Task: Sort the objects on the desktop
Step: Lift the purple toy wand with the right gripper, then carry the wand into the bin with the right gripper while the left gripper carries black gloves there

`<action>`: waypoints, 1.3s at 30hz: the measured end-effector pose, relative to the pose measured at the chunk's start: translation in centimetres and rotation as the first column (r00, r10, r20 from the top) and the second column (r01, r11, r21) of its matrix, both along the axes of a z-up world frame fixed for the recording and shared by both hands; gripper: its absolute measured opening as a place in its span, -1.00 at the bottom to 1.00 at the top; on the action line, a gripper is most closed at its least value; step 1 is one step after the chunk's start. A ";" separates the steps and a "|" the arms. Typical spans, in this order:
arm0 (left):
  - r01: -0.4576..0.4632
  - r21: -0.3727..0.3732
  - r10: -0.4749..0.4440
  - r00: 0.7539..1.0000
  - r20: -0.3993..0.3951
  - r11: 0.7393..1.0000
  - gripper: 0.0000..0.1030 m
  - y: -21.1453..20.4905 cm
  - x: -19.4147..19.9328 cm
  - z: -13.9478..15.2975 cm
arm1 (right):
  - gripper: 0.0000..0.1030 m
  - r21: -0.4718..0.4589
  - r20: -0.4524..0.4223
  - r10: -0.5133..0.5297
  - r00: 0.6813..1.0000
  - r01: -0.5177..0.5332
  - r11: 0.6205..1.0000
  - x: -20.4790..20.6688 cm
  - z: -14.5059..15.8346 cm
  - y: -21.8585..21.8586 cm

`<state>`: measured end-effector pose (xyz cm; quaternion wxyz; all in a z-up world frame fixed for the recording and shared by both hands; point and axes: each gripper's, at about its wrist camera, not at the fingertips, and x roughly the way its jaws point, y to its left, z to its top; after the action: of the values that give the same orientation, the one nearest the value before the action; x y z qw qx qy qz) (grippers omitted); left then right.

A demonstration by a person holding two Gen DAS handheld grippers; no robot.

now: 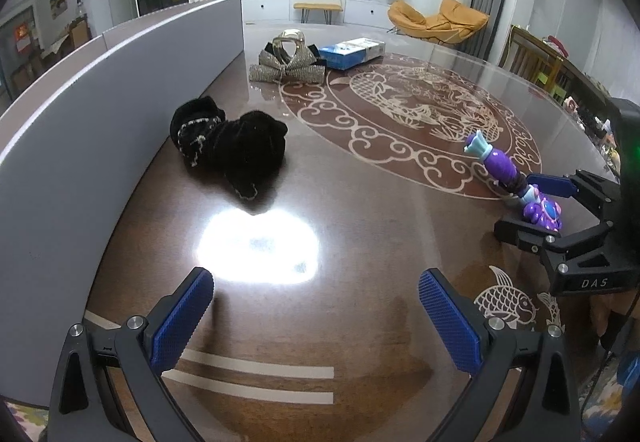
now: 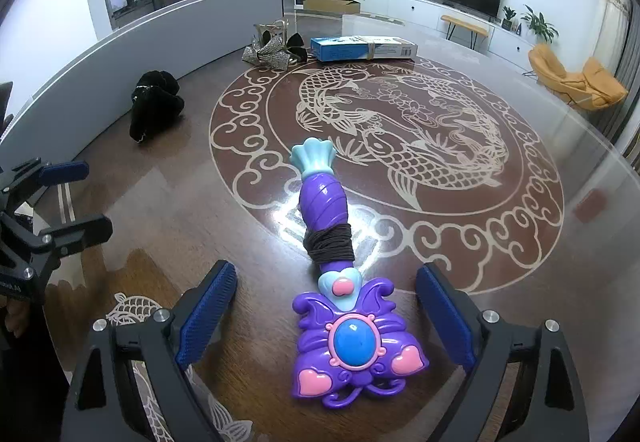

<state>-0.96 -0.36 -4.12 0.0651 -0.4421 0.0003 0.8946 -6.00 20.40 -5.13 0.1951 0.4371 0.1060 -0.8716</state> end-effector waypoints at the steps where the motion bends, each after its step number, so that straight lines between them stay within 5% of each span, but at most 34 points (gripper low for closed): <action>1: -0.001 0.002 0.001 1.000 0.002 1.000 1.00 -0.1 0.0 0.0 | 0.79 0.000 0.000 0.000 1.000 0.000 1.000 0.0 0.0 0.0; 6: -0.073 -0.021 0.073 0.997 -0.029 0.997 1.00 -0.5 -0.9 0.4 | 0.79 0.000 0.000 0.000 1.000 0.000 1.000 0.0 0.0 0.0; 11: -0.137 -0.070 0.133 0.990 -0.051 0.988 1.00 -0.2 -6.2 1.6 | 0.79 0.000 0.000 0.000 1.000 0.000 1.000 0.0 0.0 0.0; 15: -0.216 -0.082 0.219 0.975 0.028 0.973 1.00 -1.0 -11.2 0.4 | 0.79 0.000 0.000 -0.001 1.000 0.001 1.000 0.0 0.0 0.0; 19: -0.189 -0.064 0.193 0.978 0.077 0.980 1.00 -1.4 -13.6 -0.7 | 0.79 -0.002 0.000 -0.002 1.000 0.002 1.000 0.0 -0.1 0.1; 20: -0.153 -0.067 0.157 0.986 0.058 0.986 0.80 -1.3 -13.7 -0.5 | 0.79 -0.003 0.001 -0.004 1.000 0.004 1.000 0.0 -0.2 0.2; 21: -0.124 -0.064 0.127 0.991 0.039 0.990 0.28 -1.1 -13.5 -0.2 | 0.82 -0.010 0.004 -0.002 1.000 0.002 1.000 0.0 -0.2 0.2; 23: -0.020 -0.049 0.021 0.999 0.028 0.999 -0.38 -0.4 -12.4 0.4 | 0.87 -0.032 0.043 0.037 0.998 -0.035 0.999 -0.5 -0.1 0.5; 26: 0.110 0.035 -0.111 0.994 0.023 0.993 -0.38 0.3 -9.4 0.5 | 0.82 -0.016 0.106 0.101 0.989 -0.100 0.995 -2.1 0.8 0.6; 27: 0.133 0.038 -0.134 0.991 0.015 0.990 -0.38 0.4 -8.6 0.5 | 0.78 -0.003 0.111 0.129 0.985 -0.130 0.992 -2.6 1.2 0.5; 28: 0.151 0.044 -0.151 0.988 0.007 0.988 -0.38 0.5 -7.8 0.5 | 0.51 0.015 0.134 0.163 0.977 -0.167 0.986 -3.2 1.4 -0.1; 29: 0.169 0.069 -0.169 0.986 -0.003 0.983 -0.38 0.5 -6.6 0.4 | 0.20 0.030 0.163 0.184 0.969 -0.191 0.981 -3.6 1.3 -0.5; 30: 0.171 0.085 -0.171 0.985 -0.009 0.982 -0.38 0.4 -5.9 0.5 | -0.40 0.047 0.195 0.195 0.961 -0.208 0.977 -4.0 1.0 -0.8; 31: 0.167 0.103 -0.166 0.986 -0.020 0.981 -0.38 0.2 -4.9 0.7 | -0.57 0.079 0.190 0.196 0.962 -0.214 0.974 -4.0 0.9 -1.1; 34: 0.148 0.141 -0.141 0.988 -0.060 0.979 -0.38 -0.5 -3.4 1.8 | -0.58 0.103 0.182 0.181 0.966 -0.201 0.974 -3.7 1.0 -1.3; 39: 0.097 0.198 -0.062 0.983 -0.174 0.975 -0.38 -3.1 -0.3 6.6 | -0.58 -0.005 0.092 0.132 0.987 -0.132 0.991 -2.7 4.6 -0.4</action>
<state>-1.25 -3.47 2.48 0.1460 -0.3562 -0.0689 0.9203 -8.65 20.03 -0.58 0.2566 0.4688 0.1262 -0.8357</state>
